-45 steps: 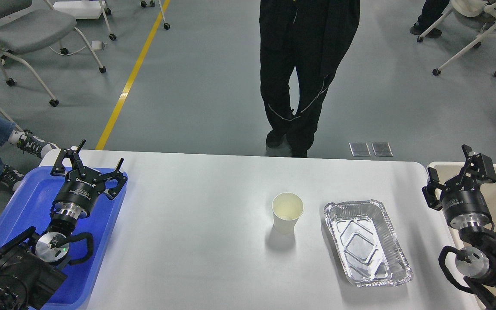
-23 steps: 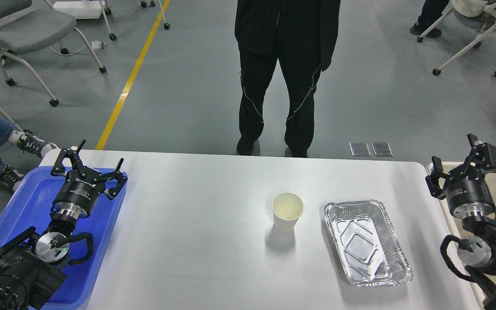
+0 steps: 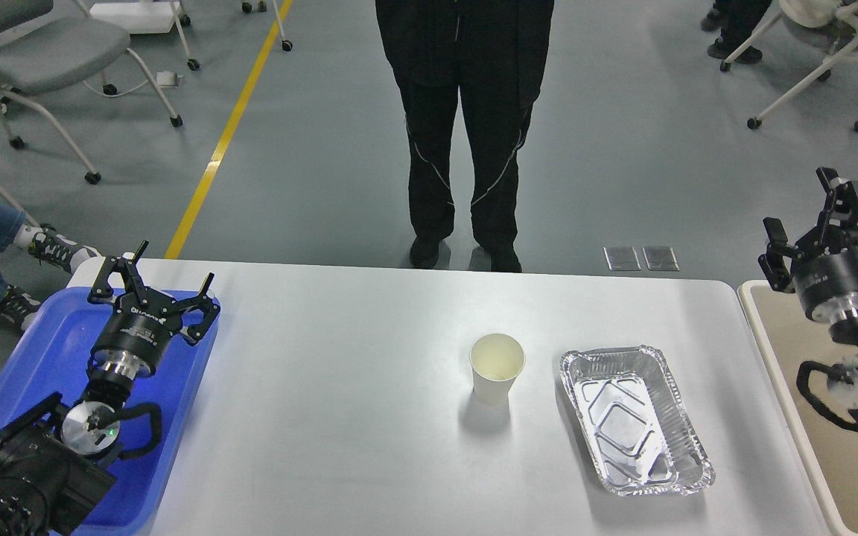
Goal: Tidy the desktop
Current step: 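Raise the right gripper and swing it out over the table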
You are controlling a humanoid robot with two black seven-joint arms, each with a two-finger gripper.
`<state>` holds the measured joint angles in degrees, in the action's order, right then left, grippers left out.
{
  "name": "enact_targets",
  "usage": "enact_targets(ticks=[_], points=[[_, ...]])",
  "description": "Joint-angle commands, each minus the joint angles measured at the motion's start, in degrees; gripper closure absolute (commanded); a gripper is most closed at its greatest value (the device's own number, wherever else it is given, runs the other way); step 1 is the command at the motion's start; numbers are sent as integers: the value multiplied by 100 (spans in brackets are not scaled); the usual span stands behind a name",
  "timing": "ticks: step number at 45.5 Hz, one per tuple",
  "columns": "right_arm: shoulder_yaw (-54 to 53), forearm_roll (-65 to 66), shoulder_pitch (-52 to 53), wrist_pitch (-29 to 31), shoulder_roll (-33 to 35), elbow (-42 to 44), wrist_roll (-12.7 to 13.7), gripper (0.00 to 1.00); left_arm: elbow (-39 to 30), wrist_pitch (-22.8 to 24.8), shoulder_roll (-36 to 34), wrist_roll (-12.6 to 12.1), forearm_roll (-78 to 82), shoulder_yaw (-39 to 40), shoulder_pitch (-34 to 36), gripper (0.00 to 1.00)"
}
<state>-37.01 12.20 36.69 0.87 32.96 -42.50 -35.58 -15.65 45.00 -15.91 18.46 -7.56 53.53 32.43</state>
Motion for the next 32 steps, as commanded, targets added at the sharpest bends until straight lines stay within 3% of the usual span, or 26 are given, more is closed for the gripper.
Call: enact_targets(ticks=[1,5,15,24,32], points=[[2714,-25,1489,-104,562,13,200,0,0,0,0,0,0,0,0,0],[3664,1,2077,-104,651,5,323,0,0,0,0,0,0,0,0,0],[5958,54,3493,-122,572,5,332,0,0,0,0,0,0,0,0,0],[7646,738,4504,-43,-8,-66,350,0,0,0,0,0,0,0,0,0],[8306,1539,5005,97,-641,-162,516,0,0,0,0,0,0,0,0,0]])
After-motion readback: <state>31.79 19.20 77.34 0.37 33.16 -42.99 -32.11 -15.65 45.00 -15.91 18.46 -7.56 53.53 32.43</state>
